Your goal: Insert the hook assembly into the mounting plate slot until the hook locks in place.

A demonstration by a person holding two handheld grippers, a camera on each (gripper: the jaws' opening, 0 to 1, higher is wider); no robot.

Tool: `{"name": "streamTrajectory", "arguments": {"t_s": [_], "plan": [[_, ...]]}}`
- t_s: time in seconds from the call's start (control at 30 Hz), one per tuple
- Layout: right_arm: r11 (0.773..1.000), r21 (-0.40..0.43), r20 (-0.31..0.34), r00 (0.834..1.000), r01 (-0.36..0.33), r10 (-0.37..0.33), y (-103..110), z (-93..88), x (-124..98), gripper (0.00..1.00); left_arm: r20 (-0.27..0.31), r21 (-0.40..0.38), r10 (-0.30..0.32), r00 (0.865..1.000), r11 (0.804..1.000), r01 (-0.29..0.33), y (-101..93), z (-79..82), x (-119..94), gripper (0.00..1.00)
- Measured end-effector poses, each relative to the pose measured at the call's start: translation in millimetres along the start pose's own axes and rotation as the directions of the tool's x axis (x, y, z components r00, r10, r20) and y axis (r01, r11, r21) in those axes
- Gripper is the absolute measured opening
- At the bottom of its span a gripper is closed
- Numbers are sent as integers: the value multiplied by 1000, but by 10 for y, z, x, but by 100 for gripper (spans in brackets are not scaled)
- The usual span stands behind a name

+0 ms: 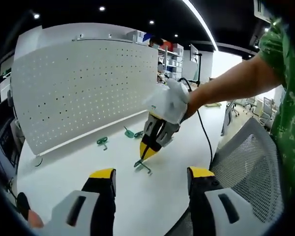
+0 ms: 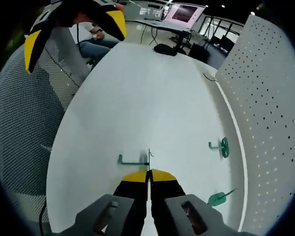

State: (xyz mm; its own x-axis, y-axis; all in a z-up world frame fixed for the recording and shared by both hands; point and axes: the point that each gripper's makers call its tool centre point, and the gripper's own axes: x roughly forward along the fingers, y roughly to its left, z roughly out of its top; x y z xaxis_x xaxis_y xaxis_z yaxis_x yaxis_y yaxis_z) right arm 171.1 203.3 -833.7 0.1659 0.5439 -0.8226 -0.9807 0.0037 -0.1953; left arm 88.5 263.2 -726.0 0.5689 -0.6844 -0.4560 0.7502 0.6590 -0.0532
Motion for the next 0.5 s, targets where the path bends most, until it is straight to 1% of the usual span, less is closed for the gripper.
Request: {"name": "streamTrajectory", "arguments": {"t_s": [0.13, 0.23, 0.27, 0.37, 0.43, 0.5], "plan": [[999, 37, 27, 999, 23, -24, -41, 30, -38, 0, 2, 2, 1, 1000, 1000, -1, 11, 19, 5, 60], [995, 79, 63, 996, 54, -59, -98, 86, -84, 0, 2, 6, 2, 1000, 1000, -2, 21, 34, 11, 60], [992, 108, 84, 994, 63, -72, -122, 113, -102, 0, 2, 6, 3, 1000, 1000, -3, 26, 40, 13, 60], [977, 194, 134, 984, 85, -113, -191, 162, -152, 0, 5, 4, 3, 1000, 1000, -3, 35, 60, 18, 60], [962, 252, 166, 975, 105, -150, -244, 187, -196, 0, 6, 6, 3, 1000, 1000, -3, 38, 76, 21, 60], [947, 303, 197, 966, 105, -170, -260, 220, -229, 0, 9, 8, 3, 1000, 1000, -3, 44, 93, 24, 60]]}}
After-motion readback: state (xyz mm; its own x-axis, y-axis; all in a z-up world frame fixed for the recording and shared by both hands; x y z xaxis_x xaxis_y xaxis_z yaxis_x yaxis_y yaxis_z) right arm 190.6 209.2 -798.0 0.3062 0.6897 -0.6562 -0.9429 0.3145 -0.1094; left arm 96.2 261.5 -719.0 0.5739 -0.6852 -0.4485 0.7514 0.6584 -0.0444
